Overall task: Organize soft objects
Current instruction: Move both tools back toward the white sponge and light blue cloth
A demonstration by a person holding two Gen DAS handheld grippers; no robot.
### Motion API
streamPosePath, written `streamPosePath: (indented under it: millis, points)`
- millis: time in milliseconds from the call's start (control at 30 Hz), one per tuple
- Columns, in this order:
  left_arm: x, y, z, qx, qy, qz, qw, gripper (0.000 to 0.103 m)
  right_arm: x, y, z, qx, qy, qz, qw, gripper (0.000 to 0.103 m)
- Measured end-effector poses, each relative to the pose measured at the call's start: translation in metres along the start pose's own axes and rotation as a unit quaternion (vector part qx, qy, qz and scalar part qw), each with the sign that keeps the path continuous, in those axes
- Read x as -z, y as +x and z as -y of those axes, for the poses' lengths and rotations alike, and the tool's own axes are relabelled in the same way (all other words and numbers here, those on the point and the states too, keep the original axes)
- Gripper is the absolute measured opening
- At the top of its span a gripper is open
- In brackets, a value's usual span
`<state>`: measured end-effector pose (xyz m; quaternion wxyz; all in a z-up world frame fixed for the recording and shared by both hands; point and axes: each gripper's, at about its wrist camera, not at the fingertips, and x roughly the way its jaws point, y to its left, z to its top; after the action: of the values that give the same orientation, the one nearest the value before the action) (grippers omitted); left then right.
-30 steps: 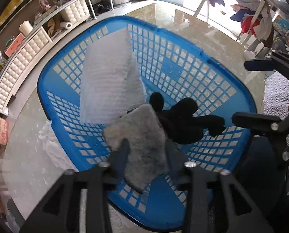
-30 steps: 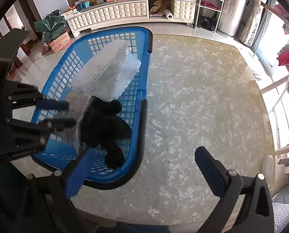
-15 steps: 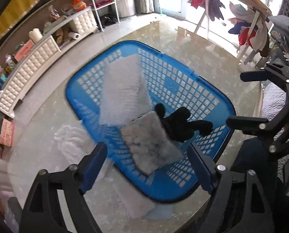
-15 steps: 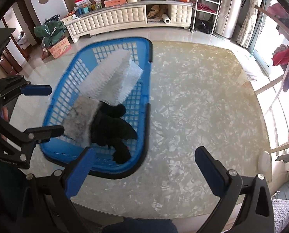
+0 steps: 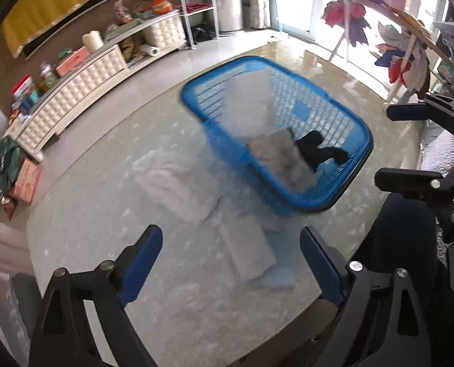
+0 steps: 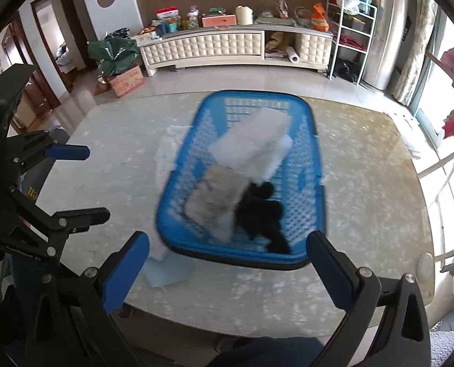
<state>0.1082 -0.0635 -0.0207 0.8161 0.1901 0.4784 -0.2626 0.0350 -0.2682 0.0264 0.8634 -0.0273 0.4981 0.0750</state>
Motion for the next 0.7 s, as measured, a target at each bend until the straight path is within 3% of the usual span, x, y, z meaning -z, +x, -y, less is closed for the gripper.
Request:
streamPosePath:
  millis: [67,367,700]
  points:
    - [0.013,-0.007,-0.012,-0.006,-0.014,0.003,0.9999,0.103,-0.002,-0.001,-0.015,-0.002,-0.005,0.002,1.000,0.103]
    - [0.064,-0.025,-0.048,-0.019,-0.044,0.011,0.9988,0.103,-0.004,0.016,-0.069,-0.025,-0.027,-0.012,0.999,0.103]
    - [0.105,-0.020,-0.065,-0.023,-0.057,0.007,0.9981,0.103,-0.001,0.053,-0.126,-0.040,-0.058,-0.046,0.996,0.103]
